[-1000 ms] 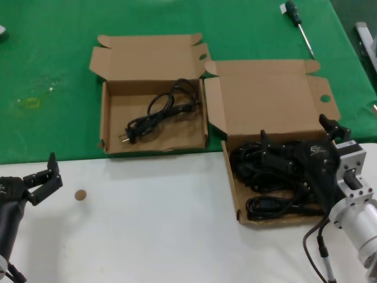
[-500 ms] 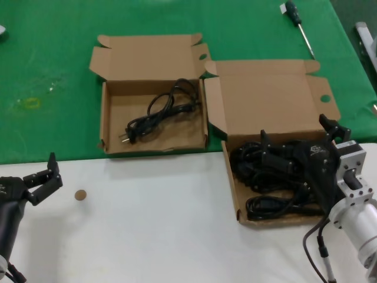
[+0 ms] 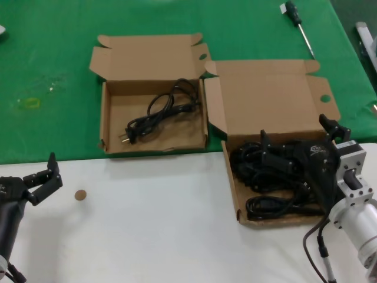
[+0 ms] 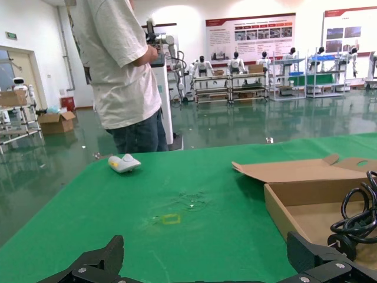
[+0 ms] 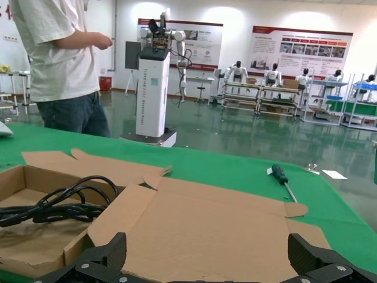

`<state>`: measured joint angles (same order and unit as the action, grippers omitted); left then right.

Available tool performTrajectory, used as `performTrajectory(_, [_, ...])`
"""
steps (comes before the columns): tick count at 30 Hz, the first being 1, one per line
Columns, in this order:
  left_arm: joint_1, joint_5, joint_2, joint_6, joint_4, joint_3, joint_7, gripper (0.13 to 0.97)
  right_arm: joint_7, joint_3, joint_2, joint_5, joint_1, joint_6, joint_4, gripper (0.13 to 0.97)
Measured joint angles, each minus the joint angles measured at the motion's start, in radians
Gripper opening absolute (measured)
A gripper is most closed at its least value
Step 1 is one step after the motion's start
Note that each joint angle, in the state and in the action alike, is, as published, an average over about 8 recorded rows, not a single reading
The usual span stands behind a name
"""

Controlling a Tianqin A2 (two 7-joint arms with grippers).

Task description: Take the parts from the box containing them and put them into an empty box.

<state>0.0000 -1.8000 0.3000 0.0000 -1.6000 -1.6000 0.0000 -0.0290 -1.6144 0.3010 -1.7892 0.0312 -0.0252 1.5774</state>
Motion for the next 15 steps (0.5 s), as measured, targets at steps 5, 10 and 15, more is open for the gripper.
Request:
performTrajectory(5, [0.000, 0.000, 0.000, 0.000, 0.000, 0.000, 0.000, 0.966, 0.000, 0.000, 0.000, 0.000, 0.000, 0.000, 0.000, 0.966])
performTrajectory(10, [0.000, 0.000, 0.000, 0.000, 0.000, 0.000, 0.000, 0.966, 0.000, 0.000, 0.000, 0.000, 0.000, 0.000, 0.000, 0.966])
performTrajectory(15, [0.000, 0.000, 0.000, 0.000, 0.000, 0.000, 0.000, 0.966, 0.000, 0.000, 0.000, 0.000, 0.000, 0.000, 0.000, 0.966])
